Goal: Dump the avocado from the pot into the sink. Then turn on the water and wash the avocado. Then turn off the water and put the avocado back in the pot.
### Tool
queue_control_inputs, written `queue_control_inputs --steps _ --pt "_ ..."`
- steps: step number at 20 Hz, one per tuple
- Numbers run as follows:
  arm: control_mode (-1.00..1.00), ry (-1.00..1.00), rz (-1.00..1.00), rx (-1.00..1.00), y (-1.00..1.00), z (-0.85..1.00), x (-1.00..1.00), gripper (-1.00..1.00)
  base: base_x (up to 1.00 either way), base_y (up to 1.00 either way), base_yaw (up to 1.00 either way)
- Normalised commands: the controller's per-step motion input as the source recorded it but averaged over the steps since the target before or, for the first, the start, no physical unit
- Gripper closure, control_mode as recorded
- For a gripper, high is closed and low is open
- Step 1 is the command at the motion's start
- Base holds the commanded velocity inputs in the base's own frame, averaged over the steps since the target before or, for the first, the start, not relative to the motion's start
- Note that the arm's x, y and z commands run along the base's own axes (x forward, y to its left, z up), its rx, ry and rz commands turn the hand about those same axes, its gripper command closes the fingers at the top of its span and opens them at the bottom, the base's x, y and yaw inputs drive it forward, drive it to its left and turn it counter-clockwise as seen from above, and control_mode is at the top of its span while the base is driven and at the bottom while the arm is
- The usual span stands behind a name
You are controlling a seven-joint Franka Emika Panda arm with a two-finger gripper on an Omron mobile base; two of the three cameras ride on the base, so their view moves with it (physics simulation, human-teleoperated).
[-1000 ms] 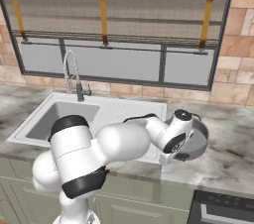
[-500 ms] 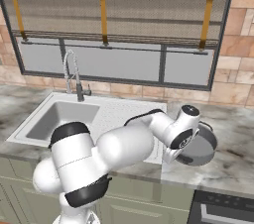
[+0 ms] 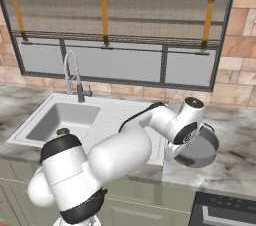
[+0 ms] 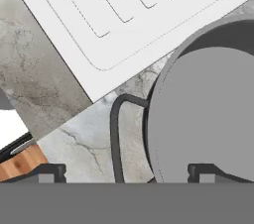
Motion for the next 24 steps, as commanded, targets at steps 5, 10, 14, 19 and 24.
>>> queue_control_inputs --steps 5,10,14,19,24 --pt "-1.00 -0.02 0.00 0.00 0.33 0.68 -0.33 -1.00 0.00 0.00 0.00" --pt "-1.00 -0.02 -0.01 0.00 0.93 0.54 -0.40 -1.00 0.00 0.00 0.00" --pt "-1.00 -0.05 -0.02 0.00 1.00 0.33 -0.31 -1.00 0.00 0.00 0.00" --pt "-1.00 -0.09 0.00 0.05 1.00 0.16 -0.12 -1.00 0.00 0.00 0.00" --pt "-1.00 -0.13 0.00 0.19 0.90 0.07 0.00 -1.00 0.00 0.00 0.00"
